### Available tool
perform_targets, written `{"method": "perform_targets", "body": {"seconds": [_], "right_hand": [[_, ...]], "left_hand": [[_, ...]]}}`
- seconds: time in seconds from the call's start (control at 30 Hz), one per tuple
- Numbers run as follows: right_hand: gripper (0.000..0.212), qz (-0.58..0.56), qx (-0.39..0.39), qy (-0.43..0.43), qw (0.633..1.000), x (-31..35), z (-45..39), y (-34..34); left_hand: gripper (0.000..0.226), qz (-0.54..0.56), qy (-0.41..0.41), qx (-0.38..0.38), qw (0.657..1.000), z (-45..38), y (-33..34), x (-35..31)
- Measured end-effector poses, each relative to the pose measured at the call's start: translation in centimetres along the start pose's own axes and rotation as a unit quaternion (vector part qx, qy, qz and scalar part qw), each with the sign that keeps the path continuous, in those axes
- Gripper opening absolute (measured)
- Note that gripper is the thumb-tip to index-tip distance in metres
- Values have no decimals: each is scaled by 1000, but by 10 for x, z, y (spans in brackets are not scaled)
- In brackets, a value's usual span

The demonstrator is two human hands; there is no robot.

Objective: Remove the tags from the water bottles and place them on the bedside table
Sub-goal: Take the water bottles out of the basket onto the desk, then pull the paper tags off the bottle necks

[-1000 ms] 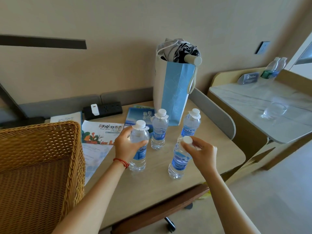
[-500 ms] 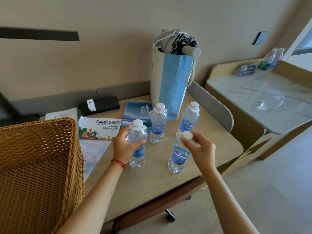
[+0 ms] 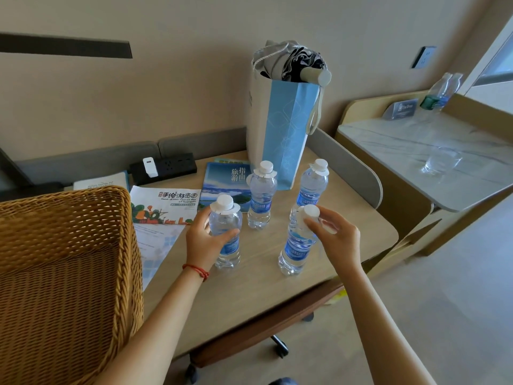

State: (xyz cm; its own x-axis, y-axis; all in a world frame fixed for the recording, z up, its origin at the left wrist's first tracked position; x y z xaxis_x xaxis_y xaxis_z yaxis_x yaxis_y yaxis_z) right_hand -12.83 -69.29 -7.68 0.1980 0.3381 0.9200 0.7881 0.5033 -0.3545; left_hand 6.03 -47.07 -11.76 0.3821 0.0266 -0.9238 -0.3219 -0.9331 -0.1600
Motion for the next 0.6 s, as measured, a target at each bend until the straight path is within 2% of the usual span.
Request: {"method": "perform_targets", "body": {"seconds": [0.23,0.37,0.43,0.5,0.6], "right_hand": [[38,-30,17,15,999,-6,-4,-9],[47,-41,50,15,998,-10,-12,-9],[38,-47,68,13,996,-12,-16,-10],[23,-61,85,7,994,-14,-22,-13],[14,-79,115,-7,990,-17,-32,-17]], "left_hand": [[63,28,-9,11,1000,7,4,-1],[61,10,-10,-1,1000,11,3,-4],[60,6,-18,-11,1000,13,4,-5],[66,-10,-36,-42,998,19,5,-5],[65,-50,-34,-172,983,43,-5,-17]]}}
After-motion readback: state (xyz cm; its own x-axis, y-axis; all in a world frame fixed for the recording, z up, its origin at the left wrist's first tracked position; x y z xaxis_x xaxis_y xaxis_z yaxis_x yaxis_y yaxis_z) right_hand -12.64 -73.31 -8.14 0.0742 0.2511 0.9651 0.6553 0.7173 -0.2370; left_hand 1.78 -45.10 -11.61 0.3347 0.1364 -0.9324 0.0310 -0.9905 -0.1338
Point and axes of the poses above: each hand's wrist, its own z-axis away from the middle knuckle, its own y-axis out of the palm, x = y × z, the point moved 8 cm from there along -z, towards the middle knuckle, and after that the axes turned 6 degrees about y, right-handed, at the moved point
